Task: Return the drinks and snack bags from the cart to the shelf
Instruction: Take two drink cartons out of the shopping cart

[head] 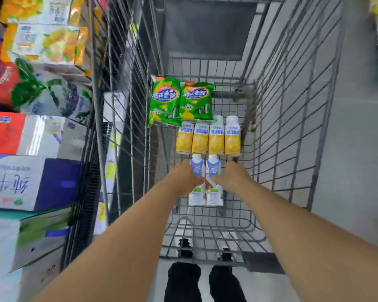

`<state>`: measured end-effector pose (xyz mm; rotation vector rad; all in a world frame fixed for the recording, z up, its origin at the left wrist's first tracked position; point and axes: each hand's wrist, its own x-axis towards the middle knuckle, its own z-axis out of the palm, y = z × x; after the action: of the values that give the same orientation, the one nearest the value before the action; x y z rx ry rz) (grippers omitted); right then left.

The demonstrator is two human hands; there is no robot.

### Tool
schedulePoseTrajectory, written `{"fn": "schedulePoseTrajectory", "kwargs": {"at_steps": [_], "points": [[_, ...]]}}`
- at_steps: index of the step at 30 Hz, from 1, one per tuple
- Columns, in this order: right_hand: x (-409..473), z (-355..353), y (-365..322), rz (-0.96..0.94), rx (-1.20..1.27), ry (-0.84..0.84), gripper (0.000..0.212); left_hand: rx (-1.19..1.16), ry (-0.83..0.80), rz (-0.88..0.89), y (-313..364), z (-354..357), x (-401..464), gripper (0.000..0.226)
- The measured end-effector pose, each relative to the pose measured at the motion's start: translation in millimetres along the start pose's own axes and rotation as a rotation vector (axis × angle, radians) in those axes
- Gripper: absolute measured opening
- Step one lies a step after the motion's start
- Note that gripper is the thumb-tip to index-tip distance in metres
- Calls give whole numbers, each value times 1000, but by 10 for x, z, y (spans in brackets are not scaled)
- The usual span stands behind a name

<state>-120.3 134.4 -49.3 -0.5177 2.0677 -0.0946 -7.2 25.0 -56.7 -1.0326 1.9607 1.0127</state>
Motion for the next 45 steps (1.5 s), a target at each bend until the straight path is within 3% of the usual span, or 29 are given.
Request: {"fn": "schedulePoseTrajectory", "kwargs": {"at_steps": [1,3,7,9,12,16,19,24,27,31,33,34,37,40,43,45], "points": [[66,79,33,26,20,-7,25,-95,-19,-47,-11,36,85,52],[151,221,61,62,113,-7,25,-220,-50,-95,-35,118,231,40],[308,399,105,79,286,-12,56,-360,-59,-110,-40,256,444,26],[331,430,71,119,362,-8,69,-412,-31,-155,-39,307,520,40],[344,470,72,161,381,28,69,-435,-5,-206,-20,335,566,59],[363,448,130,142,317,69,52,-470,4,-235,-76,376,587,60],[355,381,153,148,261,32,65,-456,-26,-262,-149,407,597,57],[158,200,95,126,275,5,63,-602,-44,-212,-98,289,356,45],[-77,-92,-41,39,277,13,72,-678,-25,-89,-2,20,15,14],[-622,-691,-347,-84,277,30,54,-841,25,57,152,-508,-585,27],[-932,-1006,-559,-149,265,41,49,-911,59,107,235,-823,-960,45],[-1111,-1160,-689,-187,239,47,47,-943,78,133,267,-988,-1184,45],[-1695,-1551,-1122,-356,144,47,45,-959,173,238,289,-1419,-1956,18],[-2339,-1791,-1587,-532,53,64,57,-962,330,309,160,-1694,-2831,14],[-3009,-1829,-2051,-751,8,64,61,-1010,544,318,-95,-1840,-3744,32],[-3476,-1738,-2350,-894,-15,34,62,-1046,701,294,-287,-1833,-4411,32]]}}
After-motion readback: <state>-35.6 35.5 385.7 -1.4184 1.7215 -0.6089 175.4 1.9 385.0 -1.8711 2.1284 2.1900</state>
